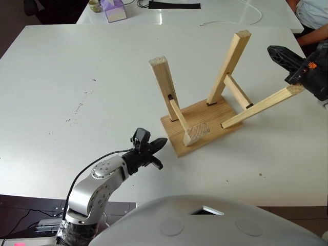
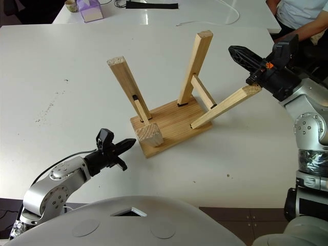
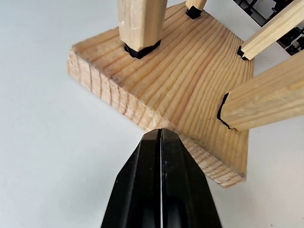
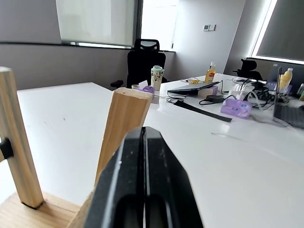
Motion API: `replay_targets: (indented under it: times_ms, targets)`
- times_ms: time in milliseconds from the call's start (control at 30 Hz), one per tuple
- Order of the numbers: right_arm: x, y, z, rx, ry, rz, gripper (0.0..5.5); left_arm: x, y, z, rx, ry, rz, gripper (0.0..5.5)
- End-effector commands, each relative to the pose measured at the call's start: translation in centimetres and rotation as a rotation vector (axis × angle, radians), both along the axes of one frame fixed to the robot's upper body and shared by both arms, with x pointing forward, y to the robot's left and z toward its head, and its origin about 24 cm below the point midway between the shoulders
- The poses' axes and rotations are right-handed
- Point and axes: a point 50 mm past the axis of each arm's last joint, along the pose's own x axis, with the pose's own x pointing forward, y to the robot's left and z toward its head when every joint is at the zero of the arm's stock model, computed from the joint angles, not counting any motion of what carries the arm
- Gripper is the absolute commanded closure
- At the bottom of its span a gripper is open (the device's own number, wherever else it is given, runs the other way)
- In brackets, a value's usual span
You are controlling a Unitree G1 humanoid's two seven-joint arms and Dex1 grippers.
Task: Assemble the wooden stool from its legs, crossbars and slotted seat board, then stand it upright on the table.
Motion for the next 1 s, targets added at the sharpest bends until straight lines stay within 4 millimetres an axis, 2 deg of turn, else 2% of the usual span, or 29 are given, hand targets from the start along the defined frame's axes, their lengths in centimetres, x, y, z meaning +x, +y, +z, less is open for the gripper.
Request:
replay_targets:
  times_ms: [33, 133, 233, 300, 433, 567, 700, 833, 1000]
  targets:
    - [0.7, -2.1, -0.6, -0.036, 0.061, -0.111, 5.5, 0.0, 0.3, -0.2, 0.011, 0.022, 0.02, 5.49]
    - [0.3, -2.3, -3.0, -0.166, 0.142, -0.106, 5.5, 0.1, 0.3, -0.2, 0.012, 0.027, 0.023, 5.49]
    - [-1.0, -2.1, -7.0, -0.474, 0.229, -0.029, 5.5, 0.3, 0.0, -0.1, 0.011, 0.03, 0.017, 5.49]
    - [-2.3, -2.0, -8.8, -0.604, 0.266, 0.079, 5.5, 0.3, -0.1, 0.0, 0.024, 0.037, -0.004, 5.49]
    - [-4.5, -1.2, -9.1, -0.654, 0.307, 0.321, 5.5, 0.0, -0.5, 0.4, 0.034, 0.064, -0.043, 5.49]
    - [-5.4, 1.0, -9.5, -0.636, 0.318, 0.481, 5.5, 0.3, -0.9, 0.2, 0.04, 0.091, -0.024, 5.49]
    - [-6.1, 3.2, -10.6, -0.597, 0.33, 0.534, 5.5, 1.0, -0.2, 0.0, 0.049, 0.102, 0.034, 5.49]
    - [-6.7, 4.6, -11.2, -0.56, 0.346, 0.558, 5.5, 1.7, 1.0, 0.0, 0.061, 0.099, 0.077, 5.49]
    - [-7.5, 7.2, -11.9, -0.519, 0.354, 0.582, 5.5, 2.7, 3.0, -0.2, 0.098, 0.08, 0.169, 5.49]
